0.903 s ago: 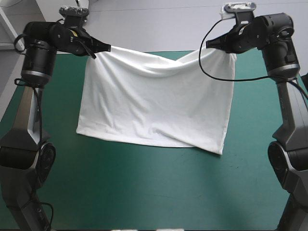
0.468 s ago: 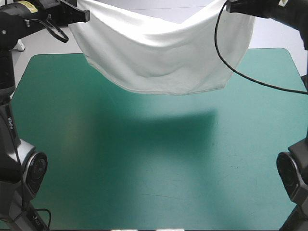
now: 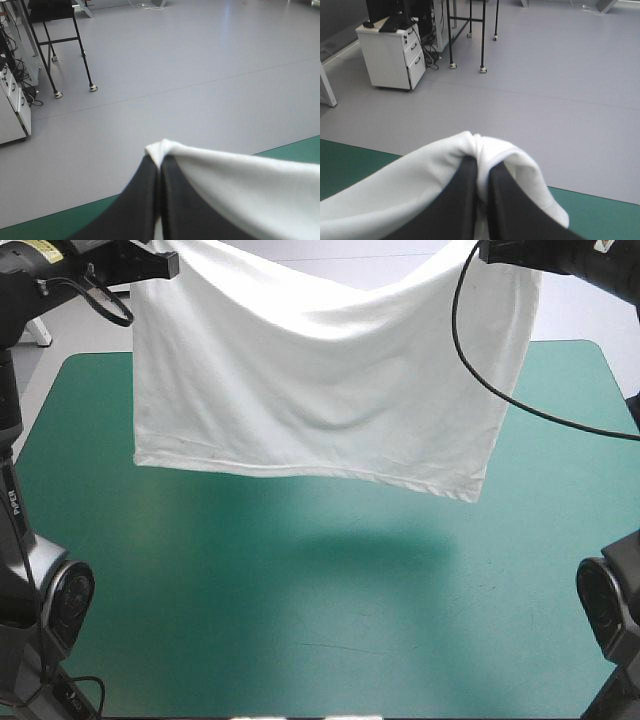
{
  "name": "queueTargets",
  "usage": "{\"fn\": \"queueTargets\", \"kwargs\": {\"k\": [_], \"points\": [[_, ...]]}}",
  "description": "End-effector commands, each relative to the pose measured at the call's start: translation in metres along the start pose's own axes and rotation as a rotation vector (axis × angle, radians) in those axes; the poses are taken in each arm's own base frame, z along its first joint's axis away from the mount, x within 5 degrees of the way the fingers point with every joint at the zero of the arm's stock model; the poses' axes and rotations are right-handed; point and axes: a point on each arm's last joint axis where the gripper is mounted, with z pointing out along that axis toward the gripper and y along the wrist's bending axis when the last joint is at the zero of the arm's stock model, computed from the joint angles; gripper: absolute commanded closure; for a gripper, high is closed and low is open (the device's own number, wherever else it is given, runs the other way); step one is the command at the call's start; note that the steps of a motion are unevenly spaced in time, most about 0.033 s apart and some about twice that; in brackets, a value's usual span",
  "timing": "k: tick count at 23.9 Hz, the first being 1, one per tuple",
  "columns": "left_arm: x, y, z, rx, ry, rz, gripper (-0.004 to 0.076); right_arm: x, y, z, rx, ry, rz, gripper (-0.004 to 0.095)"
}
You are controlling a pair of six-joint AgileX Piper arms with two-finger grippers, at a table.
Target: Fold the cloth
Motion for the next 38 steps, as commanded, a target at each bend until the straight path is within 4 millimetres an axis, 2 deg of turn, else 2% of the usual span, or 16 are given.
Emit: {"fn": "queueTargets", "kwargs": {"k": [1,5,7,9,12,14,17,19,21,24,27,30,34,38], "points": [[-0.014,0.002,-0.003,-0.023,-0.158,0.0,0.0745,0.002,-0.002,0.013,0.018,-0.006,-0.023,0.0924],[-0.007,0.007,0.029,-0.036,-0.177,-0.005,0.0745,0.01,-0.003,0.047,0.019,-0.014,-0.022,0.0924],[-0.004,0.01,0.047,-0.044,-0.214,-0.013,0.0745,0.009,-0.003,0.064,0.021,-0.082,-0.018,0.0924],[-0.006,0.012,0.057,-0.052,-0.28,-0.018,0.0746,0.003,-0.004,0.068,0.024,-0.166,-0.012,0.0924],[-0.009,0.013,0.062,-0.062,-0.352,-0.024,0.0745,0.003,-0.004,0.07,0.031,-0.185,-0.022,0.0924],[0.002,0.013,0.075,-0.052,-0.273,-0.025,0.0745,0.01,-0.004,0.077,0.023,-0.121,-0.019,0.0924],[0.062,0.013,0.118,-0.012,0.168,-0.087,0.0745,0.044,0.001,0.099,-0.03,0.15,0.007,0.0924],[0.101,0.015,0.141,-0.019,0.423,-0.104,0.0745,0.06,0.005,0.115,-0.075,0.244,0.056,0.0924],[0.126,0.015,0.163,-0.023,0.505,-0.194,0.0745,0.077,0.009,0.131,-0.113,0.323,0.092,0.0925],[0.175,0.011,0.186,-0.009,0.701,-0.228,0.0745,0.121,0.013,0.161,-0.141,0.514,0.144,0.0925],[0.208,0.01,0.186,-0.018,0.835,-0.218,0.0746,0.158,0.014,0.173,-0.136,0.662,0.156,0.0925],[0.228,0.008,0.178,-0.029,0.883,-0.219,0.0746,0.194,0.013,0.178,-0.123,0.801,0.154,0.0924],[0.251,0.001,0.159,-0.004,0.912,-0.236,0.0745,0.237,0.018,0.173,-0.143,0.969,0.195,0.0925],[0.28,-0.005,0.132,0.024,1.019,-0.2,0.0746,0.263,0.02,0.154,-0.159,1.071,0.188,0.0925]]}}
